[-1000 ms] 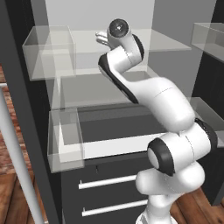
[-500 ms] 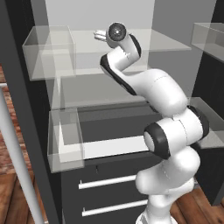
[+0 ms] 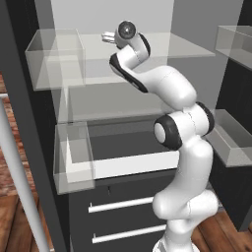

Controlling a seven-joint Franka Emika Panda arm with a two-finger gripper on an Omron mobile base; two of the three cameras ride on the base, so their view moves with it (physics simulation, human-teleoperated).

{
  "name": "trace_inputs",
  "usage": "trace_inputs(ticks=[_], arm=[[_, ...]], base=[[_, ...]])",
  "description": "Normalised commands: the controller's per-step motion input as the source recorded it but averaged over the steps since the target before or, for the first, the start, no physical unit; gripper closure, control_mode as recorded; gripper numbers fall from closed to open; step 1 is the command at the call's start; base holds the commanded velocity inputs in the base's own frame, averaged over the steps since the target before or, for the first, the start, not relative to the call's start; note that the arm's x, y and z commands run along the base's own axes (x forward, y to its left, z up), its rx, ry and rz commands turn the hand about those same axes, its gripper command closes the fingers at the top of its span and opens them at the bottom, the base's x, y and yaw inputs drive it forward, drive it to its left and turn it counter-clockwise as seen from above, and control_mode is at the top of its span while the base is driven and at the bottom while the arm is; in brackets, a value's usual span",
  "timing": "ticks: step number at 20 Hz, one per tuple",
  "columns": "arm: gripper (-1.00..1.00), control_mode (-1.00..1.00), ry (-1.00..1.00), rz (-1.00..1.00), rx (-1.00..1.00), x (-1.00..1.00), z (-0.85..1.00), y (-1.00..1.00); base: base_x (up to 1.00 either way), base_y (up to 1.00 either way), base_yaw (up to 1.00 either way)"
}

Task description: Move the tangerine and sausage from the second highest shelf to the top shelf to make space. Then, place the pitcher from the counter on the cleared second highest shelf.

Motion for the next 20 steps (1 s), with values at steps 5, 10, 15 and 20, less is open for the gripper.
trace_inputs(ticks=[5,10,15,20], arm=[[-1.0,-1.0,0.0,0.01,-0.16,0.72,-0.23,0.37],[-1.0,-1.0,-0.14,0.0,-0.12,0.09,-0.03,0.03],[-1.0,-1.0,-0.23,-0.03,-0.11,-0.18,-0.08,-0.04],[-1.0,-1.0,-0.23,-0.04,-0.11,-0.63,-0.1,-0.15]], base=[[0.0,0.0,0.0],[0.0,0.0,0.0],[0.0,0.0,0.0],[0.0,0.0,0.0]])
